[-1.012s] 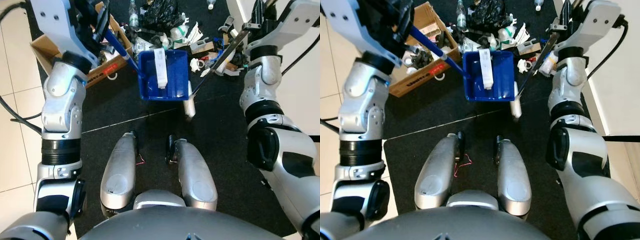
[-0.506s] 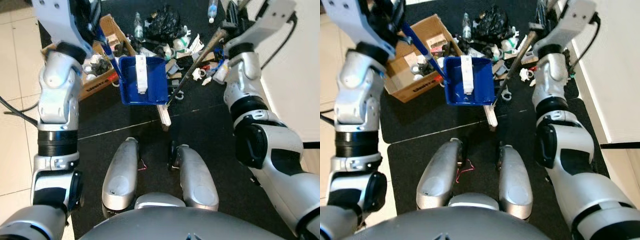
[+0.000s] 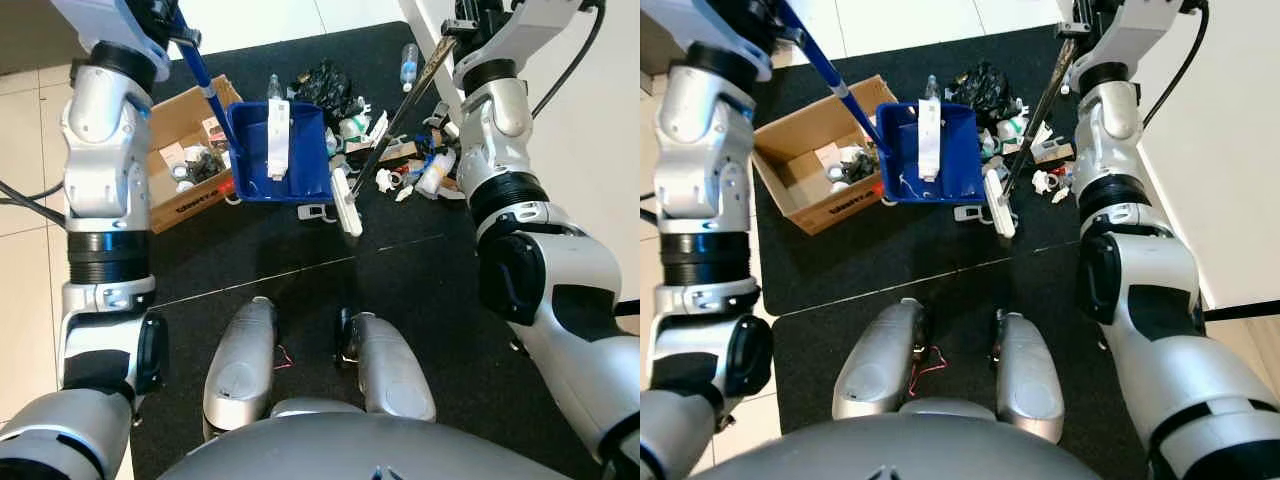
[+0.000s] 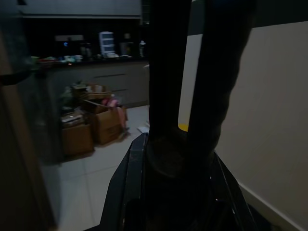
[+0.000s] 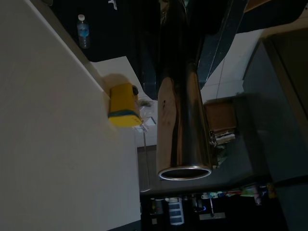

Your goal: Sweep floor

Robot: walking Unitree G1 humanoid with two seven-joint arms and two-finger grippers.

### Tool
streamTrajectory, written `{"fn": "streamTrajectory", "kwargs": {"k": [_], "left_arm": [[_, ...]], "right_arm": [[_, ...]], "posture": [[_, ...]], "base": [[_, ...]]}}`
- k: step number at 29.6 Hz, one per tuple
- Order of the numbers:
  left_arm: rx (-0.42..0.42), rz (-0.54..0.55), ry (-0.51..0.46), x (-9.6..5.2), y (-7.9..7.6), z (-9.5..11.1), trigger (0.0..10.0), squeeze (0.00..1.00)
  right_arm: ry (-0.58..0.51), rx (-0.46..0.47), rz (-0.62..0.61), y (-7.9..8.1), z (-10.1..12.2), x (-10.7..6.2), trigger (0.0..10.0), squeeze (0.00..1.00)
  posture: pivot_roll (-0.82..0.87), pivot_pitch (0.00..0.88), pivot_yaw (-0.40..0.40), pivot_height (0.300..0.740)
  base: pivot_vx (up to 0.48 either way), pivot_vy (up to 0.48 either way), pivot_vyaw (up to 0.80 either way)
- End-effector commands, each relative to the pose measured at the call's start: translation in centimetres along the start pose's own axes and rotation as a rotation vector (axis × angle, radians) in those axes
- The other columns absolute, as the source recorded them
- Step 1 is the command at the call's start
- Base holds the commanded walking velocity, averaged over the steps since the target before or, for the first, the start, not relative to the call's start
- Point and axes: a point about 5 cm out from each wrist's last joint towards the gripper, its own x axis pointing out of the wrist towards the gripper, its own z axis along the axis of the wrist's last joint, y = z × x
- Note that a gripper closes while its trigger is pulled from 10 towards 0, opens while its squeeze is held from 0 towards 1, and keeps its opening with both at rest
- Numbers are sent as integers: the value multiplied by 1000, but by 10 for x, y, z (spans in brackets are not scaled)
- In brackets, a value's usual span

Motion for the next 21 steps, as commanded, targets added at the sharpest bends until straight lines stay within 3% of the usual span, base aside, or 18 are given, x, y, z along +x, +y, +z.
{"fn": "streamTrajectory", "kwargs": {"k": [1,6,21], "left_arm": [[37,36,-71,4,11,15,10000,0],[63,72,-76,9,25,17,10000,0],[132,60,-78,7,22,12,10000,0]], "right_arm": [[-20,-18,3,-1,5,3,10000,0],[-52,-35,12,0,7,1,10000,0],[-42,-28,7,1,4,0,10000,0]], "posture": [[281,0,-20,740],[274,0,-9,740],[277,0,-11,740]], "base": [[0,0,0],[0,0,0],[0,0,0]]}}
